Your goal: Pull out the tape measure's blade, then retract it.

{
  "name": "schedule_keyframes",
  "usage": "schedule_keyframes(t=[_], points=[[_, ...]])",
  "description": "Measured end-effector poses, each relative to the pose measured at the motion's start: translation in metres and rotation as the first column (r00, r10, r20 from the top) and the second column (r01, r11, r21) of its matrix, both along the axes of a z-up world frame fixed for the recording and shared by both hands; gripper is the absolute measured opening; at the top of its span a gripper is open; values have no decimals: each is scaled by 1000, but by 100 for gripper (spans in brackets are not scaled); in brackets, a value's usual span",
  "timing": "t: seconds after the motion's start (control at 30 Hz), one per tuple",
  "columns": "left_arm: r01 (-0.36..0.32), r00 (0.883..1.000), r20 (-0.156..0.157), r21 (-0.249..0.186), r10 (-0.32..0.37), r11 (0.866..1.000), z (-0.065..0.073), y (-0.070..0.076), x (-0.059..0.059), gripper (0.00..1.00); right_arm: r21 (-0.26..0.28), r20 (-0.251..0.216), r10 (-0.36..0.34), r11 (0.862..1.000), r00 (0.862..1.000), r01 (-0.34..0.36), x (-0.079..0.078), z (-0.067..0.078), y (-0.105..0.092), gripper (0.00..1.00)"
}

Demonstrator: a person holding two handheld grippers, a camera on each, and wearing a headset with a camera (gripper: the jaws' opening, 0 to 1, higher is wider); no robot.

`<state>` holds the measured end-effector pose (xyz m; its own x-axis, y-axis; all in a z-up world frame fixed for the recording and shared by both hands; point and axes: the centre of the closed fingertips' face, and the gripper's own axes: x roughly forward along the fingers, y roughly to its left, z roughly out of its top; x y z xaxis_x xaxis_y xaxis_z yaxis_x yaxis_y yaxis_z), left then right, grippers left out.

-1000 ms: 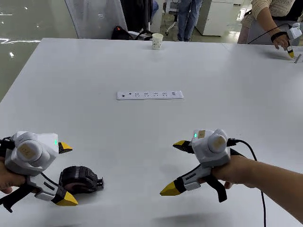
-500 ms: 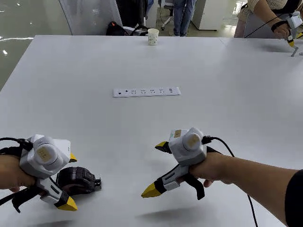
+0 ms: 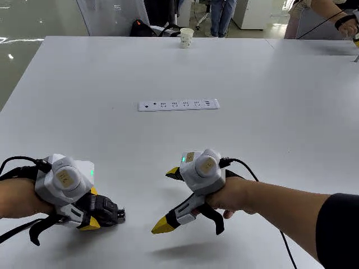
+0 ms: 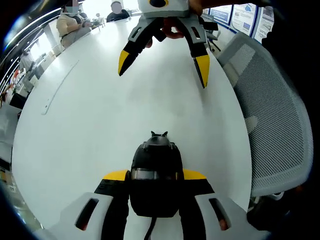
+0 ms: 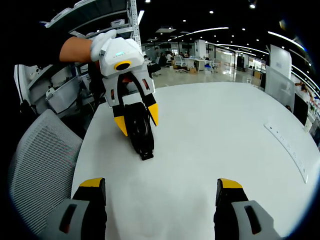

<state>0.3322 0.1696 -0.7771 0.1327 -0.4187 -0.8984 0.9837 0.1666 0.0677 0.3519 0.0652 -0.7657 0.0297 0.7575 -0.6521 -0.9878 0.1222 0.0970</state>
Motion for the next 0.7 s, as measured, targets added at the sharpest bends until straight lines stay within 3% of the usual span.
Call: schedule_keyframes(t=[0.07, 0.2, 0.33, 0.63, 0.7], points=[[-15, 1000, -9, 11, 15, 1000, -1, 0, 2, 33, -13, 11, 15, 1000, 1000, -15, 0, -3, 1, 87], [-20, 1000, 3, 91, 20, 996, -5, 2, 2, 33, -39, 35, 39, 999, 999, -37, 2, -9, 7, 80], [-24, 1000, -10, 81, 25, 996, -6, 4, 3, 33, -52, 44, 59, 997, 997, -56, 0, -12, 18, 71], [-41, 999, -7, 30, 41, 999, -6, 4, 2, 33, -67, 75, 167, 984, 983, -162, -15, -14, 47, 54], [-48, 999, -4, 19, 48, 999, -6, 3, 1, 33, -97, 97, 190, 979, 977, -181, -17, -17, 48, 51]])
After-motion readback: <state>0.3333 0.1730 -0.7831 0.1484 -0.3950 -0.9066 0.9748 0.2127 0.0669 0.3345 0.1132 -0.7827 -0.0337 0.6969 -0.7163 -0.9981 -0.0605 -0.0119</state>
